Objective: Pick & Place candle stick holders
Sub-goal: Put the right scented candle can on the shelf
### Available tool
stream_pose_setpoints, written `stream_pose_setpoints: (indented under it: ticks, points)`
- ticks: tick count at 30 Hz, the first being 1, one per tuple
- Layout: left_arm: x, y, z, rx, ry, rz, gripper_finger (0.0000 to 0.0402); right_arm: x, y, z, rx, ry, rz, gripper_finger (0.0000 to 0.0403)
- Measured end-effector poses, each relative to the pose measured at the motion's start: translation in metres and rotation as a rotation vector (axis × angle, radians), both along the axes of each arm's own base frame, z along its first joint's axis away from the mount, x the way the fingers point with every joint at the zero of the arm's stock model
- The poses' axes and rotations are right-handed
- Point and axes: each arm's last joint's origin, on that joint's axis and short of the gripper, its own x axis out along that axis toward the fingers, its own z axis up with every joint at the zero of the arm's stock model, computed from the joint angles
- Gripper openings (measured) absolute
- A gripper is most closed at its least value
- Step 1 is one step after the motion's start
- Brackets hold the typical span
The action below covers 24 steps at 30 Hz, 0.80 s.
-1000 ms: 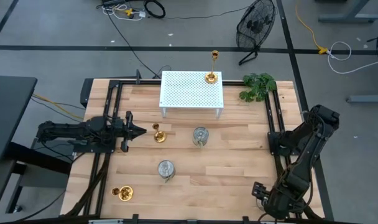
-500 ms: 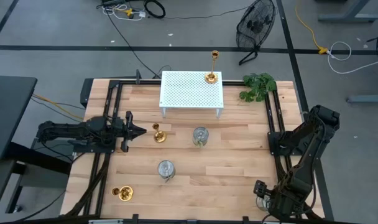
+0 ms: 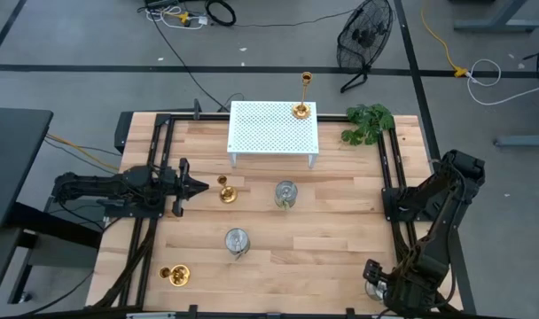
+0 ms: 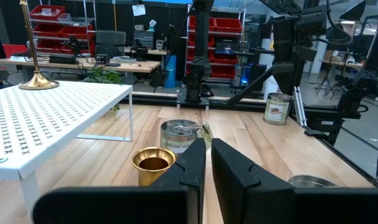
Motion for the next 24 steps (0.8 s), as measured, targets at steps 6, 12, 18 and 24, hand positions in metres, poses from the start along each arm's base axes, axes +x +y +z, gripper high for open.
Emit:
stream_pose_setpoints:
  ticks: [6, 12, 18, 24]
  points:
    - [0.000, 0.000, 0.000, 0.000, 0.000, 0.000, 0.0032, 0.001, 0.001, -0.001, 0.005, -0.010, -0.018, 0.0382]
    - [0.000, 0.000, 0.000, 0.000, 0.000, 0.000, 0.0032, 0.001, -0.001, -0.007, -0.015, -0.033, -0.019, 0.0382]
    - [0.000, 0.000, 0.000, 0.000, 0.000, 0.000, 0.0032, 0.009, -0.006, -0.007, -0.026, -0.045, -0.051, 0.0376]
    - [0.000, 0.000, 0.000, 0.000, 0.000, 0.000, 0.0032, 0.013, -0.010, -0.008, -0.032, -0.003, -0.064, 0.0313]
